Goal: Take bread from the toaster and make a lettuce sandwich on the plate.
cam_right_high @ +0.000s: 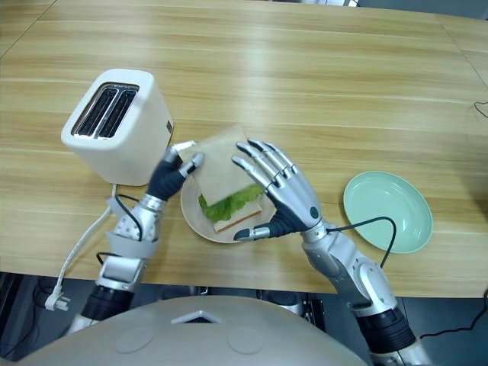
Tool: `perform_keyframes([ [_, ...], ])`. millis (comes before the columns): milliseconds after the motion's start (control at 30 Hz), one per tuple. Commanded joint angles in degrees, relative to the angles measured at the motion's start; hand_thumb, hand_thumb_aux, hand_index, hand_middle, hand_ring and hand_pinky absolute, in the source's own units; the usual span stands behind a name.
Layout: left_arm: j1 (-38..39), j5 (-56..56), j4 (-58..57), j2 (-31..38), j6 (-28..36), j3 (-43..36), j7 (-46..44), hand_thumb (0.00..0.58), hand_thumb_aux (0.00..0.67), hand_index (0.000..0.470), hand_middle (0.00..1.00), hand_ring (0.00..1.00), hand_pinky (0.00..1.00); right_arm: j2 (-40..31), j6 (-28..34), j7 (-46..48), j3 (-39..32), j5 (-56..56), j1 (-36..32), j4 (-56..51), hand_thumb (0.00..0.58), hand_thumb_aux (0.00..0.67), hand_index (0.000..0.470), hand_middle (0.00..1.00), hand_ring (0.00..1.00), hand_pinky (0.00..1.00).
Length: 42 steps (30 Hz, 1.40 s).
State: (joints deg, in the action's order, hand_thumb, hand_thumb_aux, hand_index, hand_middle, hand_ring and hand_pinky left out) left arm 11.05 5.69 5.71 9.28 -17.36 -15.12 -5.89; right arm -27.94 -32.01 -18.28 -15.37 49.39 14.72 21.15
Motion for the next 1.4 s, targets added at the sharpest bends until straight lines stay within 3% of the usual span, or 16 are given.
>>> perform_keyframes([
  [33,1.1,2.1,-2.6,-0.6,1.4,-0.1,0.8,0.580,0.670,0.460,1.00,1.00,1.00,-0.5,-1.2,3.2,-1.5,0.6,-0.1,-1.4,0.000,0.000,0.000,0.00,0.00,0.00],
  [300,-0.5,8.5,-12.4,0.7,2.3,0.8,3.6,0.580,0.670,0.460,1.00,1.00,1.00,-1.1,0.5,11.7,-8.6,4.4,-2.3,-12.9,0.000,0.000,0.000,0.00,0.00,0.00],
  [567,-4.2,14.1,-23.0,2.0,2.9,-1.7,5.0,0.580,0.670,0.460,1.00,1.00,1.00,-3.6,4.1,23.4,-12.7,3.8,-1.6,-17.9,0.000,0.000,0.000,0.00,0.00,0.00],
  [900,-3.9,20.6,-19.4,5.5,3.9,-3.6,6.6,0.580,0.670,0.460,0.98,0.98,0.98,-5.3,7.3,31.4,-14.2,0.5,-1.9,-18.3,0.000,0.000,0.000,0.00,0.00,0.00],
  [933,-3.7,22.4,-17.5,6.5,3.7,-3.6,7.5,0.104,0.063,0.043,0.88,0.88,0.88,-5.5,7.5,31.8,-14.2,0.3,-1.8,-18.1,0.000,0.000,0.000,0.00,0.00,0.00],
  [967,-3.6,24.3,-15.0,7.5,3.7,-2.9,8.8,0.000,0.000,0.000,0.84,0.84,0.84,-5.8,7.7,32.0,-14.0,0.2,-1.7,-17.9,0.000,0.000,0.000,0.00,0.00,0.00],
  [1133,-4.1,27.6,-2.3,12.3,3.3,5.0,13.7,0.000,0.000,0.000,0.82,0.82,0.82,-7.0,8.3,31.4,-13.1,-0.2,-0.8,-17.4,0.000,0.000,0.000,0.00,0.00,0.00],
  [1400,0.8,21.5,8.2,22.1,-1.1,15.4,8.3,0.000,0.000,0.000,0.83,0.83,0.83,-8.0,8.3,28.4,-8.9,-2.3,0.8,-12.8,0.000,0.000,0.000,0.00,0.00,0.00],
])
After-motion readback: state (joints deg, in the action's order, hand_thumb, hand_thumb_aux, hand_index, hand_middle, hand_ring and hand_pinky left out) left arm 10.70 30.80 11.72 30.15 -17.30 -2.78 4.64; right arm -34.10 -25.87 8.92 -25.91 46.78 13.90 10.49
